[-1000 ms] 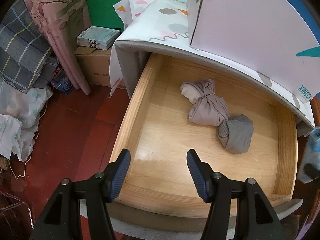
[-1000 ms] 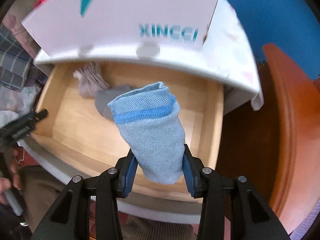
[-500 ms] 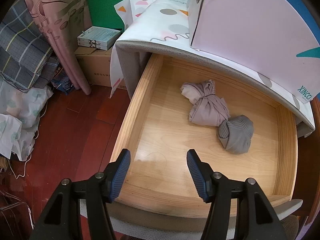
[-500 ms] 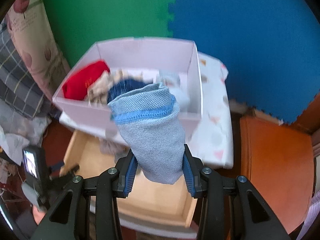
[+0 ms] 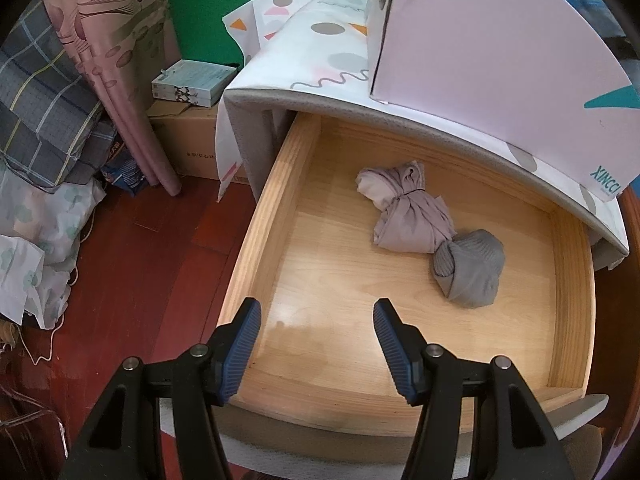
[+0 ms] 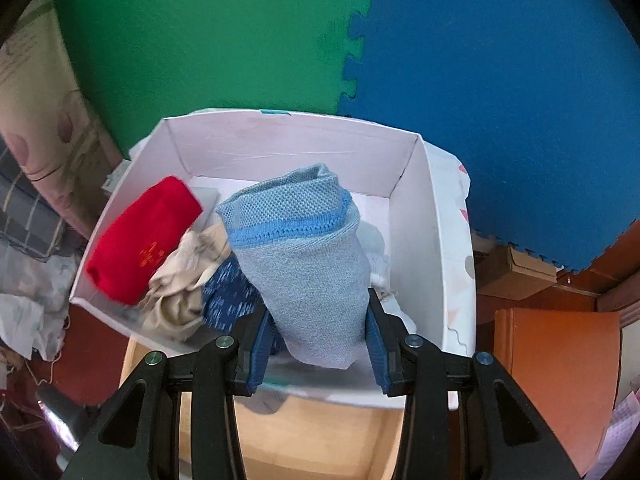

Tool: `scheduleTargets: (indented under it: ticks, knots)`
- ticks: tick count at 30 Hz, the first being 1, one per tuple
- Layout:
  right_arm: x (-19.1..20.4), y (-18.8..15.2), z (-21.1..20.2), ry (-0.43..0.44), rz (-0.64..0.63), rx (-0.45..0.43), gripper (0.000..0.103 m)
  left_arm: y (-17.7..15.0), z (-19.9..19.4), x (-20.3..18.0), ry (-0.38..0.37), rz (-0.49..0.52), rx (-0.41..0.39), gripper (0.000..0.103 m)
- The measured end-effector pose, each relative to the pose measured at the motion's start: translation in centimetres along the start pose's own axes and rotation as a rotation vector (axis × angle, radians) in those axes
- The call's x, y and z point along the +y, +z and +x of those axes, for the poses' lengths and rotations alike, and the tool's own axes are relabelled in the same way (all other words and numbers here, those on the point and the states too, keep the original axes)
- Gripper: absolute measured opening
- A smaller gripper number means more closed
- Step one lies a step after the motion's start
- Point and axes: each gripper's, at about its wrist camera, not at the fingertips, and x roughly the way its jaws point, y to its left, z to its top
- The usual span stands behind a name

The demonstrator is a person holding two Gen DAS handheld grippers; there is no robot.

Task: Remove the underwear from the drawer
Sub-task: 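Carry the light blue sock with the right gripper over the box and open it, then move the empty right gripper back down to the grey sock in the drawer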

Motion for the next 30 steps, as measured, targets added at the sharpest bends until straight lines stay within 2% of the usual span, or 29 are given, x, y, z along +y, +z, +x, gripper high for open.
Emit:
scheduleTargets:
  ticks: [9,14,18,20,25,30]
  knots:
    - [-0.2,-0.1,4.4,-0.02,0.018,0.069,0.039,0.0,0.0,0.0,-0.007,0.001,-0.001,0.06]
    - [-0.6,-0.5,5.0,-0.013,0.017,0.076,0.043,0.0,0.1,-0.1,-0.004,0.002,-0.001,0.06]
    - [-0.8,-0.2,3.6,0.001,0.015,0.044,0.049,0.0,0.1,-0.1,-0.004,0.003,0.0,0.06]
    - [-0.7,-0.1,2.6,0.001,0.008,0.021,0.059,-0.1,0.2,-0.2,-0.003,0.005,0.0,0.06]
    - [-0.6,-1.0,-0.8,0.031,-0.02,-0.035,0.06,-0.2,0.2,-0.1,-0.003,0.002,0.004,0.06]
    - [0.0,-4.2,-4.1,0.08,-0.097,-0.078,0.06,-0.2,-0.1,0.3,-0.01,-0.018,-0.01,0.06]
